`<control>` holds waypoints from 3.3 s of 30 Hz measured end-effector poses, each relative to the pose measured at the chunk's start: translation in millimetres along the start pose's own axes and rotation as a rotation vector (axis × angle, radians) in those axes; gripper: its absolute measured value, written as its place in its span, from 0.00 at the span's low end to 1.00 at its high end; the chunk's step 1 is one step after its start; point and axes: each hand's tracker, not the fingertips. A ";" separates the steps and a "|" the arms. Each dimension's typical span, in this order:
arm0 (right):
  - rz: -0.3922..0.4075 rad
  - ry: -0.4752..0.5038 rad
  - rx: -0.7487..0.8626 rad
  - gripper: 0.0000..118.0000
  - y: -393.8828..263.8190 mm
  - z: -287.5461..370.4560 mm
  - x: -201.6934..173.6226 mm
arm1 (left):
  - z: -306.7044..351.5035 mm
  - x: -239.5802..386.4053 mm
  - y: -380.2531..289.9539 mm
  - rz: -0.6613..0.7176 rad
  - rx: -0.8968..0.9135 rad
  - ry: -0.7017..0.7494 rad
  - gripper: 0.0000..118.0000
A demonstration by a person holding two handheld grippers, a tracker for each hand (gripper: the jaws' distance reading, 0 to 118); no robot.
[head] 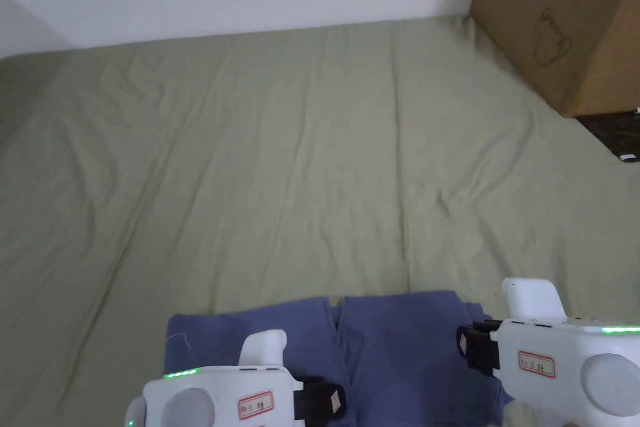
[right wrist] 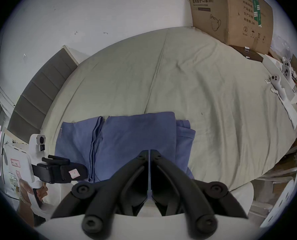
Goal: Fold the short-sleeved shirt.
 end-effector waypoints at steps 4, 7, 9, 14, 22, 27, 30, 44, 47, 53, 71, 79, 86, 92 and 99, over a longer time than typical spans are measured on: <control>0.015 -0.004 0.005 0.01 4.2 0.6 -9.6 | 56.6 -37.6 3.6 0.068 0.116 -0.007 0.01; 0.036 -0.002 0.000 0.01 6.3 -0.6 -19.6 | 103.5 -84.2 -2.5 0.179 0.225 0.022 0.01; 0.052 -0.007 -0.004 0.01 7.7 -2.0 -25.2 | 124.6 -121.9 -9.7 0.285 0.277 0.008 0.01; 0.077 -0.006 -0.017 0.01 13.8 -5.4 -39.1 | 137.3 -165.3 -28.8 0.407 0.326 -0.058 0.01; 0.124 -0.013 -0.040 0.01 19.0 -6.5 -68.1 | 101.0 -182.0 -21.9 0.458 0.297 -0.221 0.82; 0.149 -0.016 -0.059 0.01 22.1 -12.9 -79.2 | 72.5 -200.2 -11.4 0.562 0.262 -0.414 0.50; 0.161 -0.016 -0.070 0.01 23.2 -16.0 -86.6 | 58.8 -213.6 -6.0 0.486 0.166 -0.213 0.08; 0.164 0.017 -0.073 0.01 31.6 -27.6 -78.8 | 194.1 -245.0 2.9 0.401 0.242 -0.026 0.08; 0.144 0.019 -0.072 0.01 27.8 -27.6 -71.3 | 217.8 -246.8 -0.5 0.426 0.255 0.058 0.08; 0.109 0.025 -0.073 0.01 22.3 -26.4 -56.6 | 222.5 -199.5 10.3 0.395 0.302 0.062 0.08; -0.031 0.023 -0.023 0.01 13.2 2.6 10.5 | 27.3 23.0 83.1 0.018 0.048 -0.074 0.39; -0.086 -0.013 -0.035 0.01 4.5 6.3 30.6 | 10.6 20.0 78.2 0.024 -0.007 -0.032 0.75; -0.085 0.003 -0.043 0.01 2.1 -0.6 18.6 | 57.7 -37.7 72.2 0.155 0.105 0.069 0.02; -0.053 0.022 -0.045 0.01 7.2 -2.1 4.8 | 31.7 -56.8 52.6 0.217 0.065 -0.010 0.02; -0.053 0.030 -0.048 0.01 6.3 -2.6 7.6 | -35.6 -13.1 41.9 0.136 -0.069 -0.067 0.01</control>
